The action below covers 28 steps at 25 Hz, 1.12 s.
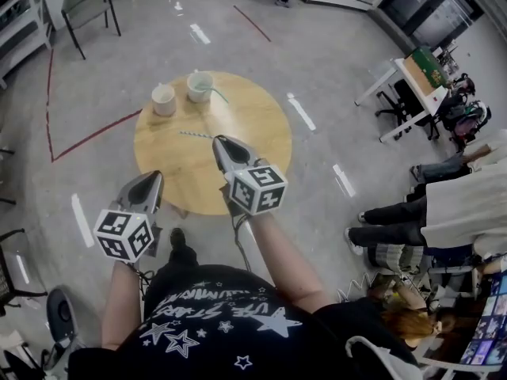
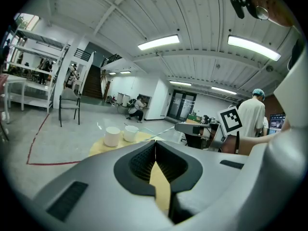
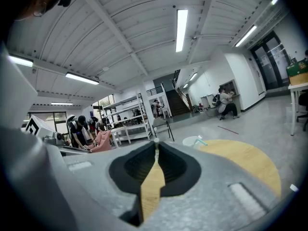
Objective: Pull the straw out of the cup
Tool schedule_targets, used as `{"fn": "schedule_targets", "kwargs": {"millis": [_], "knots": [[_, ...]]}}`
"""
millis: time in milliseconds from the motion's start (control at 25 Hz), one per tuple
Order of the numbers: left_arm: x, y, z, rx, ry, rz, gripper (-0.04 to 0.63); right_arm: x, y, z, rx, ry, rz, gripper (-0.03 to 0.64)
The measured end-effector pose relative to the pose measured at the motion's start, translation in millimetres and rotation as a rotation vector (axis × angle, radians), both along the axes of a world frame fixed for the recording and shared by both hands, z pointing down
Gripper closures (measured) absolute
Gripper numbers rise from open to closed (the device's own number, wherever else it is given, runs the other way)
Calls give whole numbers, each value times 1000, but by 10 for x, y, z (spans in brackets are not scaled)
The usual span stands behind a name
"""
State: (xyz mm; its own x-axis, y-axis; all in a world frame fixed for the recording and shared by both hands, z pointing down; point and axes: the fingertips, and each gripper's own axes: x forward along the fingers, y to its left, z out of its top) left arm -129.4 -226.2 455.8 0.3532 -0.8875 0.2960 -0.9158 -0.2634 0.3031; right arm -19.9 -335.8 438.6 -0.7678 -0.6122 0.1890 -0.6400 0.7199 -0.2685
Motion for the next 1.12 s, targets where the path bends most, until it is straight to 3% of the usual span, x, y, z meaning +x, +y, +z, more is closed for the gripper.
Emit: {"fn": "schedule_targets", "kwargs": {"millis": [680, 840, 1120], "knots": [[642, 1103, -131, 31, -18, -36, 588, 607, 1218, -203, 38, -12, -76, 596], [706, 1327, -157, 34, -18, -48, 588, 676, 1438, -287, 20, -50, -81, 597], [694, 1566, -221, 54, -20, -92, 588, 766, 1676, -254, 39, -21, -88, 597]]}}
